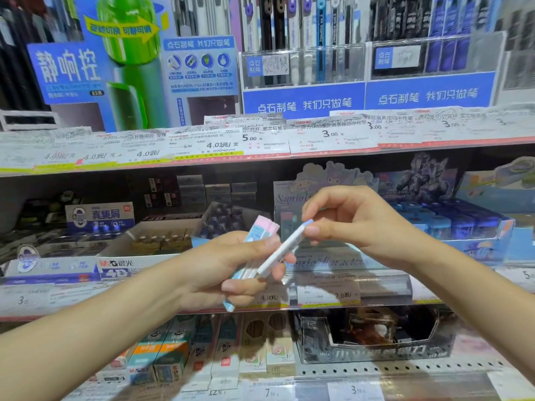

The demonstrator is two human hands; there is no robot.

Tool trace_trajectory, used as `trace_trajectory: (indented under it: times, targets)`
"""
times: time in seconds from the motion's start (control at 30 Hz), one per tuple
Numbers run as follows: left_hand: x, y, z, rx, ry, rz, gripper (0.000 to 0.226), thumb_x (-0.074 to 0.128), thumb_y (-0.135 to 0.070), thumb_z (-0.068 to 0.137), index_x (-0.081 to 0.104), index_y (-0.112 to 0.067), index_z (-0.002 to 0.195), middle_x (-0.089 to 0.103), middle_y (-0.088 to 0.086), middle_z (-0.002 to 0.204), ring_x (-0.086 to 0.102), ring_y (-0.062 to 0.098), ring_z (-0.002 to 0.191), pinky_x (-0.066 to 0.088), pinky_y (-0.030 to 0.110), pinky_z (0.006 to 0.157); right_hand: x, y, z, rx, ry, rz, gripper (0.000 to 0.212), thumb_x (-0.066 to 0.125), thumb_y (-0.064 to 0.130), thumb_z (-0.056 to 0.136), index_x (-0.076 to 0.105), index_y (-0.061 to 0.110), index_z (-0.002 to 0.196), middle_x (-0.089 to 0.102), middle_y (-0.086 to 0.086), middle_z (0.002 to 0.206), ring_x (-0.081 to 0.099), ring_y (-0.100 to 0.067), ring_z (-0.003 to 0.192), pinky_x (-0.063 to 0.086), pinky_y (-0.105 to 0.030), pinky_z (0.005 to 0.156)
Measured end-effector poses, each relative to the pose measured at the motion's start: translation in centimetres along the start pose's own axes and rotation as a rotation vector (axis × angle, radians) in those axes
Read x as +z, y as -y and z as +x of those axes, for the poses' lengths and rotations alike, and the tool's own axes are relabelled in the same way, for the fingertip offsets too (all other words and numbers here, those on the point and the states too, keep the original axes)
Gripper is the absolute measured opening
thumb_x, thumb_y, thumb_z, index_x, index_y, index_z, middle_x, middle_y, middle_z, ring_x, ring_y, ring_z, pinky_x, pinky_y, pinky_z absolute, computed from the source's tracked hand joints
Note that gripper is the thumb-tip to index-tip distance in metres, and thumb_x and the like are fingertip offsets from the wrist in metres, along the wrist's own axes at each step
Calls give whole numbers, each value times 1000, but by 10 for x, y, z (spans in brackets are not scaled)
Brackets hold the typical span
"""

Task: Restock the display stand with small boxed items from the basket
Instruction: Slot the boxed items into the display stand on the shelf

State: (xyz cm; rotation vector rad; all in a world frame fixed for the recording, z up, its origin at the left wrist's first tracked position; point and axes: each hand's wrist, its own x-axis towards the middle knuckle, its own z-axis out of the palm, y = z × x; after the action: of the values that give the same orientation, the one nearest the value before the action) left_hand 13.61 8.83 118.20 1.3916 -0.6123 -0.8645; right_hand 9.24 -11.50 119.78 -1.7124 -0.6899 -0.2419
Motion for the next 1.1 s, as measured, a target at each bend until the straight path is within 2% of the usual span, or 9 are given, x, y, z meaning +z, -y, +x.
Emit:
trace_trajectory:
  times: [0.1, 0.2, 0.37, 0.47, 0.53, 0.63, 0.77, 0.93, 1.1]
  targets:
    - [2, 3, 1, 77, -19, 33, 12, 61, -17, 82, 57, -6, 79, 52, 3, 52, 28, 1, 26, 24, 12, 32, 2, -1, 0, -3, 13, 10, 19, 65, 0, 72, 68, 17, 78, 69, 5, 83, 64, -8, 77, 51, -17, 72]
    - [5, 4, 7, 187, -164, 145, 19, 66, -13, 83, 52, -6, 94, 44, -2, 43, 27, 4, 26, 23, 17, 35, 7, -7, 3, 52, -65, -36, 31, 72, 10, 71, 60, 16, 98, 66, 1, 93, 64, -11, 74, 54, -25, 77]
    - [3, 4, 15, 355, -337, 419, 20, 61, -17, 87, 51, -4, 76, 42, -5, 43, 28, 7, 30, 25, 16, 35, 19, -11, 11, 83, -244, -71, 28, 67, -3, 75, 56, 17, 93, 60, 0, 78, 62, -3, 55, 52, -14, 59]
    - [-12, 2, 16, 562, -452, 846, 21, 61, -21, 89, 57, -5, 77, 52, -7, 50, 44, 3, 42, 33, 15, 44, 8, -12, 19, 38, -339, -198, 28, 66, -4, 76, 58, 21, 86, 60, 3, 76, 60, 1, 58, 51, -12, 62]
    - [-24, 1, 14, 648, -464, 1231, 8, 53, -23, 88, 60, -21, 91, 65, -7, 74, 56, 5, 66, 43, 23, 61, -1, -14, 26, 2, -359, -285, 36, 63, -9, 76, 57, 26, 81, 59, 4, 77, 58, 3, 57, 49, -9, 63]
    - [-24, -2, 12, 438, -435, 1612, 42, 45, -20, 86, 49, -41, 122, 62, -1, 105, 59, 24, 91, 45, 35, 71, -7, -25, 35, -44, -351, -385, 41, 59, -10, 78, 54, 31, 78, 55, 5, 79, 54, 4, 57, 43, -6, 62]
    - [-10, -4, 16, 295, -433, 1889, 58, 45, -19, 92, 26, -43, 141, 41, -6, 144, 55, 27, 114, 49, 37, 85, -8, -40, 44, -65, -336, -464, 44, 61, -6, 79, 51, 37, 77, 52, 9, 82, 52, 3, 62, 43, -7, 66]
    - [-15, 0, 17, 229, -321, 1883, 60, 44, -12, 88, 35, -44, 139, 35, -12, 150, 53, 25, 119, 49, 38, 87, -7, -50, 48, -65, -326, -515, 43, 65, -2, 78, 52, 39, 77, 56, 1, 83, 53, 1, 61, 45, -10, 67]
    - [-24, 0, 18, 232, -237, 1800, 60, 45, -14, 86, 38, -44, 137, 40, -10, 147, 55, 21, 116, 49, 38, 88, -4, -50, 43, -53, -285, -501, 26, 64, -4, 79, 60, 20, 89, 58, -2, 85, 55, -4, 66, 45, -7, 65]
